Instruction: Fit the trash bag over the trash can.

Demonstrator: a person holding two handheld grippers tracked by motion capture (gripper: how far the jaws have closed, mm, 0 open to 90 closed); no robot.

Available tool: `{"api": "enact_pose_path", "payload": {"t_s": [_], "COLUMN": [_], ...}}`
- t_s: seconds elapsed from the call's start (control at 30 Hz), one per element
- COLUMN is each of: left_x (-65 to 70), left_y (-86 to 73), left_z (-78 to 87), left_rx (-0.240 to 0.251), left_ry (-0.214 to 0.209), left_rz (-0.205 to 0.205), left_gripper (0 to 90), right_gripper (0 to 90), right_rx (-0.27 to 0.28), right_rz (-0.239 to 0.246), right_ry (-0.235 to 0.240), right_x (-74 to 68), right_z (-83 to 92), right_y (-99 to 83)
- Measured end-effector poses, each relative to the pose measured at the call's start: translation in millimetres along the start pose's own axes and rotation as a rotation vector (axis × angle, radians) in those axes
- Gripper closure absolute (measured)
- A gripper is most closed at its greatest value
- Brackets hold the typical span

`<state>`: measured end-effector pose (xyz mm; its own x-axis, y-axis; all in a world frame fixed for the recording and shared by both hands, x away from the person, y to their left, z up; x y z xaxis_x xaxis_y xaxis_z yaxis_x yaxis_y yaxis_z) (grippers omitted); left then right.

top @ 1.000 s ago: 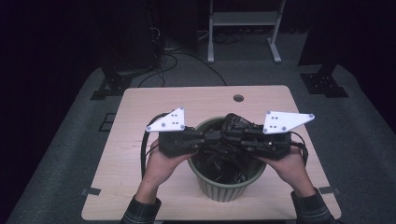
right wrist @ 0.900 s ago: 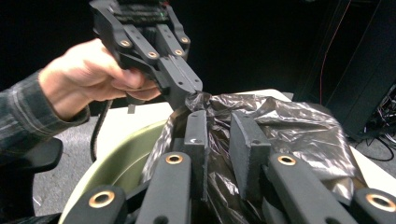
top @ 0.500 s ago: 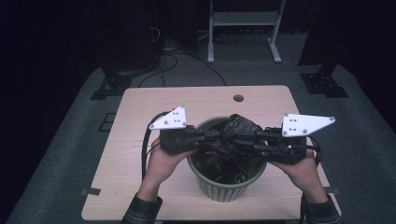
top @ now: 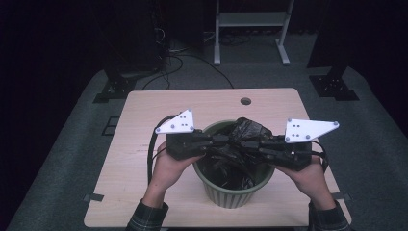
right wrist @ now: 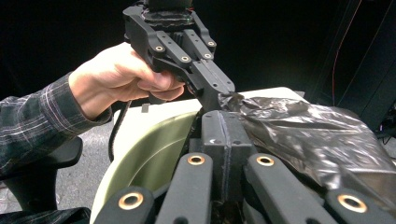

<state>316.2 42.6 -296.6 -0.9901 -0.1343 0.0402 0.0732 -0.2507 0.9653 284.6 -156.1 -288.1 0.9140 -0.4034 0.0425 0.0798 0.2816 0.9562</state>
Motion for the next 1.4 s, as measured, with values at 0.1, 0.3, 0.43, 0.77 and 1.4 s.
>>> {"api": "enact_pose_path", "payload": {"t_s": [0.1, 0.3, 0.43, 0.77, 1.4], "left_x": [-1.0, -4.2, -7.5, -13.6, -18.2], "left_y": [-1.7, -4.7, -6.4, -14.2, -37.6], "left_z": [2.1, 8.0, 17.1, 45.9, 89.4], "left_rx": [0.0, -0.001, 0.0, -0.005, -0.009], "left_ry": [0.005, 0.025, 0.05, 0.107, 0.184], "left_rz": [0.003, 0.009, 0.015, 0.038, 0.094], "left_gripper": [89.4, 89.5, 89.5, 89.6, 89.6], "right_gripper": [90.0, 90.0, 90.0, 90.0, 90.0], "right_rx": [0.004, 0.019, 0.019, 0.032, 0.051], "right_rz": [0.003, 0.001, 0.001, -0.036, -0.099], "right_ry": [-0.013, -0.018, -0.048, -0.132, -0.239], "right_x": [1.1, 3.8, 7.5, 24.9, 39.9], "right_z": [2.2, 9.6, 16.4, 47.0, 97.1], "right_y": [-0.1, -0.7, -2.5, -14.1, -41.1]}}
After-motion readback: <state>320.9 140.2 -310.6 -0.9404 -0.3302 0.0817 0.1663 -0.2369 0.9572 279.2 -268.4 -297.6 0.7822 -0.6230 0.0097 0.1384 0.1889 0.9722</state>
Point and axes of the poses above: each handheld gripper's, and its own axes: z roughly backward along the jaws, y roughly out of its top, x roughly to its right, the point moved 5 cm from there along -z, roughly forward along the jaws, and after that the axes turned 4 degrees about -y, right-handed, at the moved point
